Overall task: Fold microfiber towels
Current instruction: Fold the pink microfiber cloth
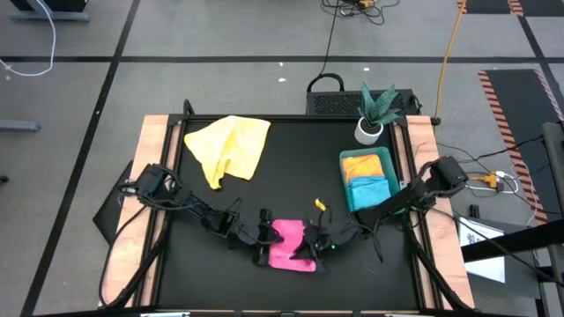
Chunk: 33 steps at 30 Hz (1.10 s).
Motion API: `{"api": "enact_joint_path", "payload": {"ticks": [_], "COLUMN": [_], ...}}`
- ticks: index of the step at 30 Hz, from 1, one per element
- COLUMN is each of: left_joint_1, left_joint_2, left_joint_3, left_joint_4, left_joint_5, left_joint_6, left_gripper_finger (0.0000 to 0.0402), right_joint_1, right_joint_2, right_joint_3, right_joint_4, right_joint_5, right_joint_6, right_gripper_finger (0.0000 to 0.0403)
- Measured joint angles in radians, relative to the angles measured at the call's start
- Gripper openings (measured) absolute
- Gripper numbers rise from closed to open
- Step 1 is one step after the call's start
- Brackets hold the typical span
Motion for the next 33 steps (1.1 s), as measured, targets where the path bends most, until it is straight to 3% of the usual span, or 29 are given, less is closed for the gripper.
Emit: {"api": "enact_joint_path", "payload": {"ticks": [5, 9, 17, 22, 33], "left_joint_1": [-0.023, -0.038, -0.045, -0.062, -0.092], "left_joint_2": [-0.055, -0.086, -0.086, -0.111, -0.246], "left_joint_3": [0.000, 0.000, 0.000, 0.000, 0.000], "left_joint_4": [-0.096, -0.194, -0.238, -0.269, -0.522], "left_joint_5": [-0.056, -0.126, -0.147, -0.177, -0.304], "left_joint_6": [-0.003, -0.006, -0.018, -0.012, -0.095], "left_gripper_finger": [0.0013, 0.0004, 0.0013, 0.0005, 0.0006], "right_joint_1": [-0.062, -0.105, -0.155, -0.178, -0.205], "right_joint_2": [-0.035, -0.036, -0.028, 0.032, 0.087], "right_joint_3": [0.001, 0.001, 0.001, 0.001, 0.000], "right_joint_4": [-0.145, -0.187, -0.254, -0.229, -0.224], "right_joint_5": [0.079, 0.077, 0.076, 0.038, 0.004], "right_joint_6": [0.012, 0.021, 0.024, 0.041, 0.028], "right_gripper_finger": [0.0002, 0.0002, 0.0002, 0.0002, 0.0002]}}
